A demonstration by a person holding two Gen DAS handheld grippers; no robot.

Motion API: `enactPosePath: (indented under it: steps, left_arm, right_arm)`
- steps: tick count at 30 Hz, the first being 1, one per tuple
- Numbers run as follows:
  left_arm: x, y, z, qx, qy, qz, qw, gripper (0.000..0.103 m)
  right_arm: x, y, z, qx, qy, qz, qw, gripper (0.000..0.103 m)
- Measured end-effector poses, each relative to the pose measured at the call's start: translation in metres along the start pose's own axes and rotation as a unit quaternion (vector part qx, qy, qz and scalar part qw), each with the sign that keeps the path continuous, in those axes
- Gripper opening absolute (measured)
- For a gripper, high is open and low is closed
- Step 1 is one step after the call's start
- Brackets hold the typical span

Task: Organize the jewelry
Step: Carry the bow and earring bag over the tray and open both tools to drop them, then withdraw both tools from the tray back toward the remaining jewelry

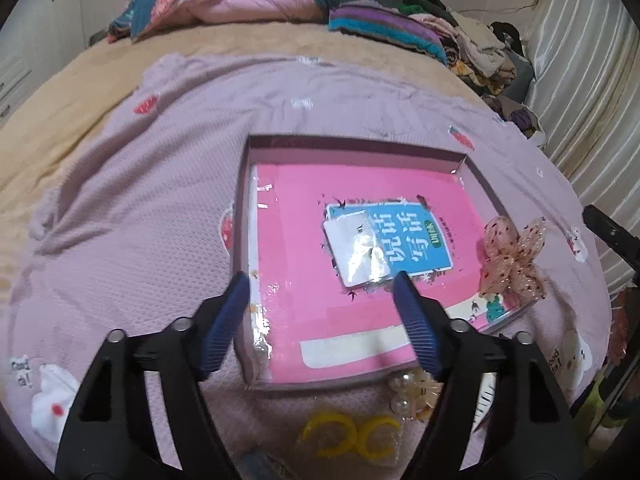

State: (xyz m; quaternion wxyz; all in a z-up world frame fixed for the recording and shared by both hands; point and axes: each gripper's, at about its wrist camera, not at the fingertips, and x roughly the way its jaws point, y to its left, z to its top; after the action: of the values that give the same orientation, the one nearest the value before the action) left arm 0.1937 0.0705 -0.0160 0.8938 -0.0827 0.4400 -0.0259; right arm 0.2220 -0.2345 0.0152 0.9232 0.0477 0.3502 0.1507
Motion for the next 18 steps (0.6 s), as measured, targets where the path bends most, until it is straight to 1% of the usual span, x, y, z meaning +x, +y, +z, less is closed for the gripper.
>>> enactPosePath:
  steps: [1,2,4,8,11,18]
  left_arm:
    - [-0.006,-0.001,0.0,0.001,-0.006,0.001,1.0,0.082]
    - [-0.013,-0.002,0.001,0.002,-0.014,0.004,0.9999,0.087]
    - [-0.022,-0.004,0.002,0.004,-0.023,0.01,0.9997,0.093]
    - [-0.043,-0.009,0.002,0.007,-0.041,0.007,0.9991,0.093]
    - [-0.055,-0.012,0.001,0.01,-0.054,0.014,0.9984,0.093]
    - [-0.086,-0.014,-0.004,0.003,-0.079,0.015,0.9967,0.094]
  right_arm:
    - [-0.008,-0.001,0.0,0.001,-0.009,-0.001,1.0,0.085]
    - [-0.014,-0.001,0.001,0.0,-0.015,-0.002,1.0,0.089]
    - [-0.027,-0.001,0.002,-0.003,-0.027,-0.005,1.0,0.091]
    - [-0.048,0.0,0.002,-0.007,-0.046,-0.004,0.999,0.093]
    - [-0.063,0.001,0.001,-0.007,-0.057,0.0,0.998,0.094]
    - [-0.091,0.009,-0.004,-0.018,-0.074,0.011,0.997,0.094]
